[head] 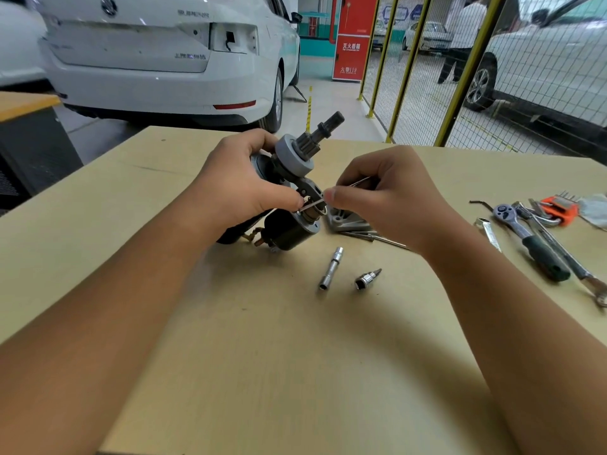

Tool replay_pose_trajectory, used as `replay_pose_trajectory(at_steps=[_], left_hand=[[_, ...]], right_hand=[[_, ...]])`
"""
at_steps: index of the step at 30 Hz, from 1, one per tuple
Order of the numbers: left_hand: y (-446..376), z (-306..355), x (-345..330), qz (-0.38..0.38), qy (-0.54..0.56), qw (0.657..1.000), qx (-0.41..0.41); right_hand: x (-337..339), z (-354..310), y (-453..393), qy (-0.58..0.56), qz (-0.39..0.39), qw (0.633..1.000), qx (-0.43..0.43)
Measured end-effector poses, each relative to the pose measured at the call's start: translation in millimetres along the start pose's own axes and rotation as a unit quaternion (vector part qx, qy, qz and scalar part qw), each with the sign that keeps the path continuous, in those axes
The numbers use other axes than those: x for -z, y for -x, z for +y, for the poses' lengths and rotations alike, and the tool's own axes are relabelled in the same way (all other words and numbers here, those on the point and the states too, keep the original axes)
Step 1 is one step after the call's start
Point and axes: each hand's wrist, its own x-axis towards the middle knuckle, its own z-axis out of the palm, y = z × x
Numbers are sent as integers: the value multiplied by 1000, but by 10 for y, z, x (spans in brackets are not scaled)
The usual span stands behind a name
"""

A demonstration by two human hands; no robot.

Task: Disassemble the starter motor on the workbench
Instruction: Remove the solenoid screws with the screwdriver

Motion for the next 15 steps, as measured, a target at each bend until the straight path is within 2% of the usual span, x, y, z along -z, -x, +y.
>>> replay_pose_trajectory(at_steps=[3,7,15], left_hand=[[-5,-3,10,-7,3,1000,-2],[-10,-28,6,-14,1,1000,-12],[-61,-63,33,-43,-39,998,-36]], right_hand=[[-22,-18,-5,-23,4,999,-32],[-21,-66,-13,7,12,999,-48],[2,-229,-16,117,-16,993,-8]])
